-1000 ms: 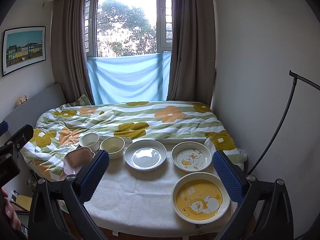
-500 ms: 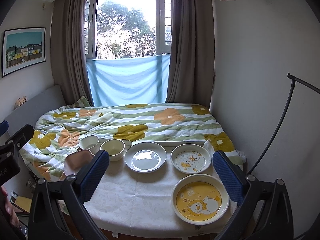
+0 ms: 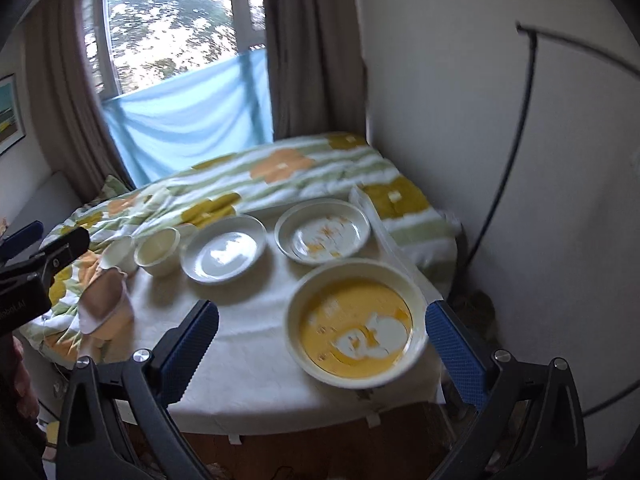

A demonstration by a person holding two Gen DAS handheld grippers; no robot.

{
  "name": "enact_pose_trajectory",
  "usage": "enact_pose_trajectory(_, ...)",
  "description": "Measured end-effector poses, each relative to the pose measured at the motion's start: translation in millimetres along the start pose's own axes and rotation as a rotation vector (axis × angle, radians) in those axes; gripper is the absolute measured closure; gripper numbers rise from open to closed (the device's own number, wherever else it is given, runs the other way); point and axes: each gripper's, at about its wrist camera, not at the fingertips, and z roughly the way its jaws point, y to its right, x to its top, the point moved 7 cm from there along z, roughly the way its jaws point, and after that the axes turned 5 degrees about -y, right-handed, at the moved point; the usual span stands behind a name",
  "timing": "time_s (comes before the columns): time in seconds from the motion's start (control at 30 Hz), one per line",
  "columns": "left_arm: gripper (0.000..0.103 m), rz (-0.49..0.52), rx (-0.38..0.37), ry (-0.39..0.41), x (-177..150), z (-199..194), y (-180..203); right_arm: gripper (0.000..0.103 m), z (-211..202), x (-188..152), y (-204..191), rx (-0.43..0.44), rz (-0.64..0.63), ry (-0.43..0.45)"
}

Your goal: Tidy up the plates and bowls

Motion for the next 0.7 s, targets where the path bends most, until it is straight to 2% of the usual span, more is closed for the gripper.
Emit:
enact_pose_trajectory(0.17,0.001,0.093,-0.174,-0.163,-14,81,57,0.000,51,-26,56,-0.006,0.073,-0.119)
enact_pose_trajectory(0.3,0.001,0.128,-0.318,-0.297,-35,138,97,0.000,89,-44,80,0.099,0.141,-0.211)
enact_pose_trajectory(0.37,0.001,0.146,-0.360,-0.358,-46,163,111,0.001,107,-52,89,0.144,0.179,-0.247)
enact_pose_trajectory(0.4,0.003,0.155,-0.376,-0.387,-51,175,118,0.003,115,-56,94,0.163,0.200,-0.260)
enact_pose_trajectory(0.43,0.005,0.162,-0.392,-0.413,-56,186,124,0.010,122,-58,98,0.185,0.214,-0.274)
enact_pose_trajectory(0.47,0.010,0.168,-0.406,-0.433,-59,196,129,0.019,129,-60,101,0.203,0.226,-0.292)
enact_pose_trajectory(0.5,0.017,0.171,-0.423,-0.457,-63,205,133,0.023,137,-60,102,0.214,0.234,-0.307)
enact_pose_trajectory(0.57,0.027,0.183,-0.444,-0.500,-71,221,139,0.038,149,-62,107,0.234,0.251,-0.332)
enact_pose_trajectory(0.63,0.035,0.194,-0.458,-0.530,-76,234,144,0.045,156,-62,111,0.250,0.267,-0.344)
enact_pose_trajectory(0.7,0.053,0.205,-0.471,-0.556,-80,240,148,0.053,162,-61,116,0.256,0.275,-0.346)
